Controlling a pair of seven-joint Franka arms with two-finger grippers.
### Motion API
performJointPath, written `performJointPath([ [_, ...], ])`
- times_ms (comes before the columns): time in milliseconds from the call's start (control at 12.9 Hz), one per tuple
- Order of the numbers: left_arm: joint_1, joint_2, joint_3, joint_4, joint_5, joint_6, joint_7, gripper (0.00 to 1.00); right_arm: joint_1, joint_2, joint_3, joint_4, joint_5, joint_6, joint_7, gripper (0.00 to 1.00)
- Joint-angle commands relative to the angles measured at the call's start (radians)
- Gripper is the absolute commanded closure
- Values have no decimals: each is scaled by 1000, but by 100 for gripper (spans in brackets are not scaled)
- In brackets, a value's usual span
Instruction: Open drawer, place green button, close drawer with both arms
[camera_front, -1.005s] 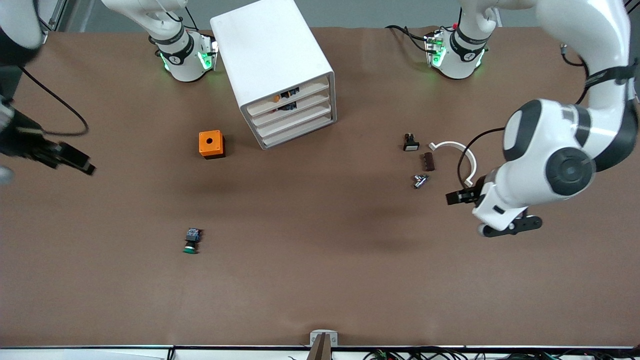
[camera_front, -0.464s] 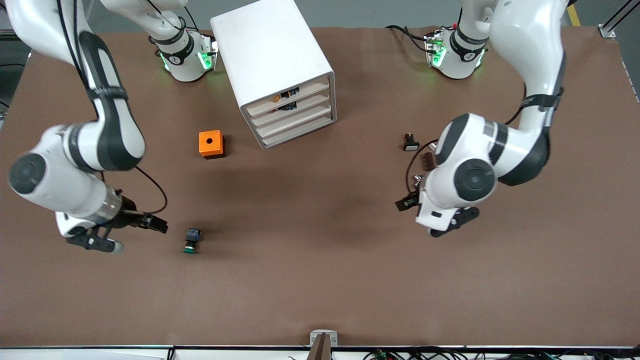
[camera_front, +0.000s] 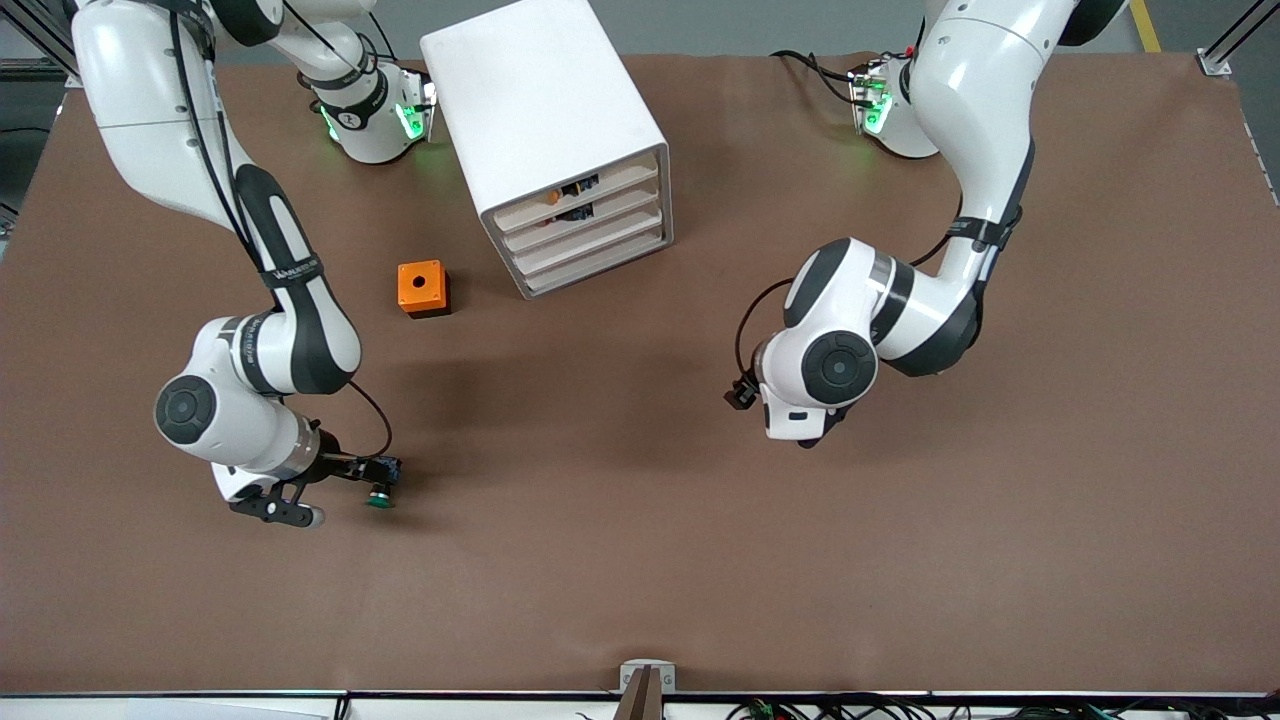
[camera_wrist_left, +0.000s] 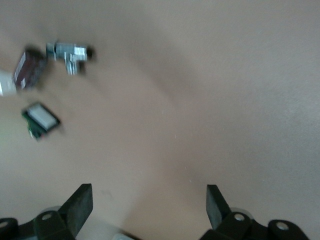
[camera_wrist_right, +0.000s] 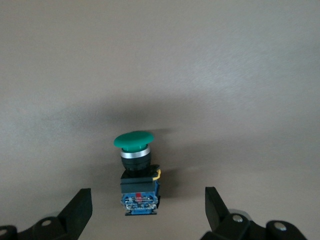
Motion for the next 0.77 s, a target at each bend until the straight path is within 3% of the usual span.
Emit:
performJointPath([
  [0, -22, 28, 6, 16, -107, -7, -138, 0, 26, 30, 2, 21, 14, 21, 7, 0],
  [386, -72, 110, 6, 15, -340, -7, -335, 0, 31, 78, 2, 20, 12, 72, -7, 10],
  [695, -101, 164, 6, -2, -538, -9, -482, 2, 31, 72, 2, 20, 12, 43, -10, 43],
])
